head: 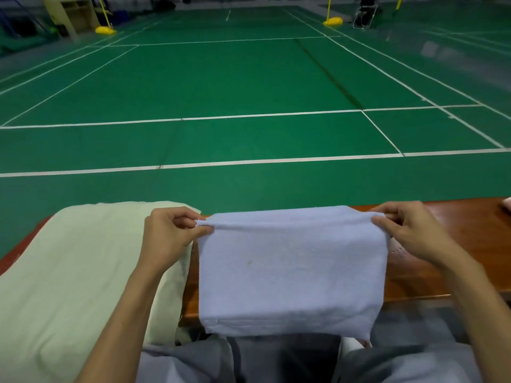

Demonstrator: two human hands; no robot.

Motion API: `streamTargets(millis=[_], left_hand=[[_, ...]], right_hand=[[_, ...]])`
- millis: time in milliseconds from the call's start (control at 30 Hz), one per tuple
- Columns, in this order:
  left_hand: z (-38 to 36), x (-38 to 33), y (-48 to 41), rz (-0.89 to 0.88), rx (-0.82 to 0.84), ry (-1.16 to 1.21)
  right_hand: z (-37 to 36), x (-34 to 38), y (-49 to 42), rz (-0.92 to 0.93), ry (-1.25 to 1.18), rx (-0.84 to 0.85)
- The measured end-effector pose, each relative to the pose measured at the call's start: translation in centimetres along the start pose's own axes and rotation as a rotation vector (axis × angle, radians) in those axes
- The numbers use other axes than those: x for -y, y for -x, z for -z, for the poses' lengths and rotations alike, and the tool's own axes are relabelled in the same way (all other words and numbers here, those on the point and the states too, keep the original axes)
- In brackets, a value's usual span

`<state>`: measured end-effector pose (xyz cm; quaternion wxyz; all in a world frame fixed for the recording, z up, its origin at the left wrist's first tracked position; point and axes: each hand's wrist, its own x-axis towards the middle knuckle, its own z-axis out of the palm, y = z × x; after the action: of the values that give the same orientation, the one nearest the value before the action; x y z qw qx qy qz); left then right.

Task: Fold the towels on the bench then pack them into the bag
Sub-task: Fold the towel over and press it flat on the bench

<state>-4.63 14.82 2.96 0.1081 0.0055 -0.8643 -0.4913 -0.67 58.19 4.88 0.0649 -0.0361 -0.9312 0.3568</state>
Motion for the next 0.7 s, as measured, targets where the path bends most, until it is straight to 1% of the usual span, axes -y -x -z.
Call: streamTargets(millis=[133,200,233,300,367,433,500,600,700], left_hand=[[-0.6,-0.8,-1.8,-0.013,-0.107,-0.002],[-0.9,-1.8,-3.4,-0.020,-0.153,0.008],[-1.0,-2.3,-4.3,-0.032,-0.175,0.018],[-0.7,-3.5,-6.5,-0.059,-0.214,0.079],[0.1,-5.2,-8.3,-0.098,-0.258,0.192],[1.3,-7.1,-9.4,-0.164,-0.306,0.285],[2.5,-8.6,-9.3,-0.224,-0.328,0.318],[3.6,-9.0,-7.3,-0.297,-0.296,0.294],[4.0,-7.4,-4.1,-0.280,-0.214,0.229]], right_hand=[[0.1,0.3,-2.2,0.042,0.115,-0.240],[0.3,1.3,-3.9,0.076,0.081,-0.311],[0.6,2.0,-4.9,0.082,0.022,-0.331],[1.4,3.8,-7.0,0.082,-0.160,-0.341],[2.8,5.7,-8.7,0.086,-0.348,-0.324],[4.5,7.3,-9.5,0.118,-0.483,-0.329],[6.0,8.5,-9.1,0.159,-0.540,-0.347],[6.9,8.4,-7.2,0.177,-0.577,-0.328],[6.3,6.4,-4.7,0.144,-0.563,-0.247]])
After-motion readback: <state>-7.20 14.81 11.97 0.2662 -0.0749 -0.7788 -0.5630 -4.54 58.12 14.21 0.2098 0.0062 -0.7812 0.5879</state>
